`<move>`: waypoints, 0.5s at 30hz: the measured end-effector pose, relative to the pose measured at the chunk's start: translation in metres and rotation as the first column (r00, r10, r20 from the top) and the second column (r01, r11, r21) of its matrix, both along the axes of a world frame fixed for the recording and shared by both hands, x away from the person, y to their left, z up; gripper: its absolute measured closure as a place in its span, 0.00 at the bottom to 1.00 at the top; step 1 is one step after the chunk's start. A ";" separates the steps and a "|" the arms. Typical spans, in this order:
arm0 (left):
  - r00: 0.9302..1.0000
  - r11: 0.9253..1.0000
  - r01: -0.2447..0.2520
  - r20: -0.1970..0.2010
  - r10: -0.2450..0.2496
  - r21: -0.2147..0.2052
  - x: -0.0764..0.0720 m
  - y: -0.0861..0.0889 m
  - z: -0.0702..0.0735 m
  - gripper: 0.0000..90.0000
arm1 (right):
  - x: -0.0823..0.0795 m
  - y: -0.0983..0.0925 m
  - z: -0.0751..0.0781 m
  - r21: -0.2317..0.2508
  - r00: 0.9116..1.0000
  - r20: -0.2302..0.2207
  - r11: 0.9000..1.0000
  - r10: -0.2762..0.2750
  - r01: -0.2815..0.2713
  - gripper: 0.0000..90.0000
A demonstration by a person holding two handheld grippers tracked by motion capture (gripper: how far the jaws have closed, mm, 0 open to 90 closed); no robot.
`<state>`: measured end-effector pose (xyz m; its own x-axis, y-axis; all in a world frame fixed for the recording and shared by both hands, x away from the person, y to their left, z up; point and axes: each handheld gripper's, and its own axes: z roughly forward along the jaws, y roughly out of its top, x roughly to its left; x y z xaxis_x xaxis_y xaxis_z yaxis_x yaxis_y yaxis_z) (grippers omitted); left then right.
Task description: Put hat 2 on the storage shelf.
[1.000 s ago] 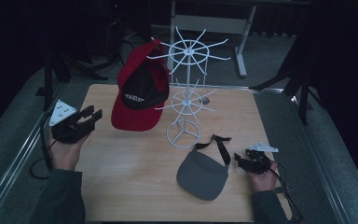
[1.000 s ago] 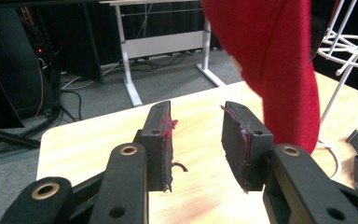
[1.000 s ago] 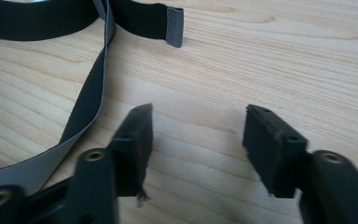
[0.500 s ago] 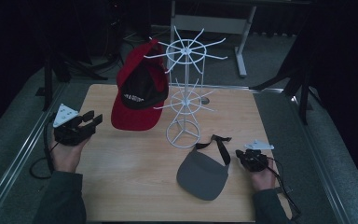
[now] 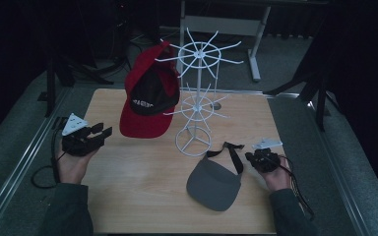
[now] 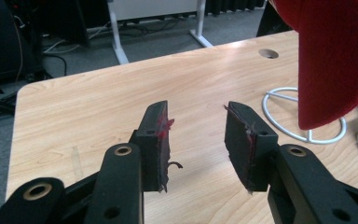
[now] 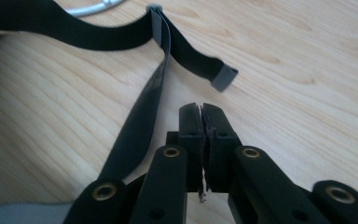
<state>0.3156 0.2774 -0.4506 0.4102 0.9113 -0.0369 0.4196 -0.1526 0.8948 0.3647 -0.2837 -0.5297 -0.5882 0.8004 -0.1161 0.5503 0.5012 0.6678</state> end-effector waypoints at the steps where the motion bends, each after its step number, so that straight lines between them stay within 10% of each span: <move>1: 1.000 1.000 -0.002 -0.001 0.002 0.005 0.000 0.000 -0.001 0.66 | 0.002 0.001 0.001 -0.004 1.000 -0.003 1.000 0.011 -0.011 0.95; 15: 1.000 1.000 -0.023 -0.010 0.023 -0.013 0.001 0.000 -0.010 0.66 | 0.032 0.027 0.022 -0.097 0.995 -0.025 0.990 0.099 -0.100 0.87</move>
<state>0.3165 0.2775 -0.4608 0.3885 0.9199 -0.0529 0.4316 -0.1310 0.8925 0.3963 -0.2566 -0.5079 -0.6673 0.7231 -0.1782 0.5071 0.6164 0.6023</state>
